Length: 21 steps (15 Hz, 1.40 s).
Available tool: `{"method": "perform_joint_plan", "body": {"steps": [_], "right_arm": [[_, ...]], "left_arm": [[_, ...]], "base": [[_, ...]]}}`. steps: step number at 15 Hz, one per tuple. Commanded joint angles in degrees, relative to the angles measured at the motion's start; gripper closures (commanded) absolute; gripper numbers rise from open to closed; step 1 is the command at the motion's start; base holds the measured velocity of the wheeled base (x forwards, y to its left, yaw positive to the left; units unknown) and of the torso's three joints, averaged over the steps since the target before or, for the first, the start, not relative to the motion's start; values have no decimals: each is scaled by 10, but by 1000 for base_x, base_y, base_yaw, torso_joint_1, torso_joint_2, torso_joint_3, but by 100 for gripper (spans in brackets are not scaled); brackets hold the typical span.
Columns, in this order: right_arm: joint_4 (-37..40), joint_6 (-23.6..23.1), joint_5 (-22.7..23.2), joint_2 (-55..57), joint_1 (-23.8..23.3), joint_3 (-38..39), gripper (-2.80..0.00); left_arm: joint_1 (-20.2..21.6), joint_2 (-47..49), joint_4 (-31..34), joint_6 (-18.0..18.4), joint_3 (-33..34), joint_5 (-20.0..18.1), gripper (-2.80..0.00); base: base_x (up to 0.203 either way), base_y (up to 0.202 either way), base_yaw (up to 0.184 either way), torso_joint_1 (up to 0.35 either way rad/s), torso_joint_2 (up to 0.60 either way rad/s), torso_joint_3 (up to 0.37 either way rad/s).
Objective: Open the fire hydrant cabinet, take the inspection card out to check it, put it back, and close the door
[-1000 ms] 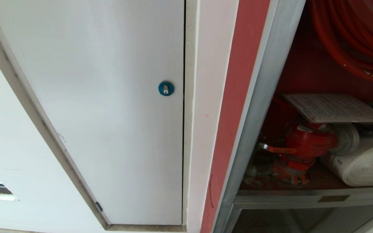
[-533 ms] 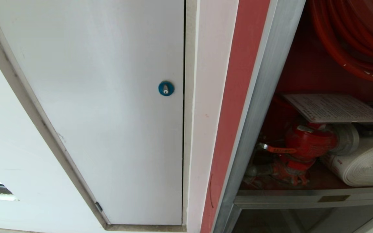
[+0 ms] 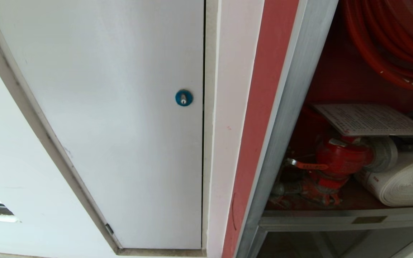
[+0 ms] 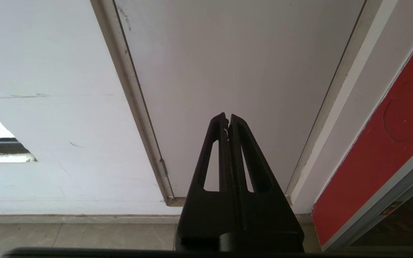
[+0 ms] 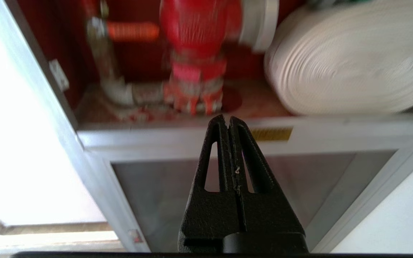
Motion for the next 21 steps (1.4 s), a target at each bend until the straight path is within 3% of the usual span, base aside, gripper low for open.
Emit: {"method": "perform_joint_plan", "body": {"steps": [1, 4, 12, 17, 21], "right_arm": [[-3, -11, -3, 83, 1, -62, 0], [-4, -50, -4, 165, 1, -125, 0], [2, -240, -9, 352, 0, -242, 0], [66, -459, -104, 423, -17, -330, 0], [115, -571, -152, 434, -27, -363, 0]], "left_arm": [[0, 0, 0, 0, 1, 0, 0], [0, 0, 0, 0, 1, 0, 0], [0, 0, 0, 0, 0, 0, 0], [0, 0, 0, 0, 0, 0, 0], [0, 0, -1, 0, 1, 0, 0]], "base": [[0, 0, 0, 0, 0, 0], [0, 0, 0, 0, 0, 0], [0, 0, 0, 0, 0, 0], [0, 0, 0, 0, 0, 0], [0, 0, 0, 0, 0, 0]]}}
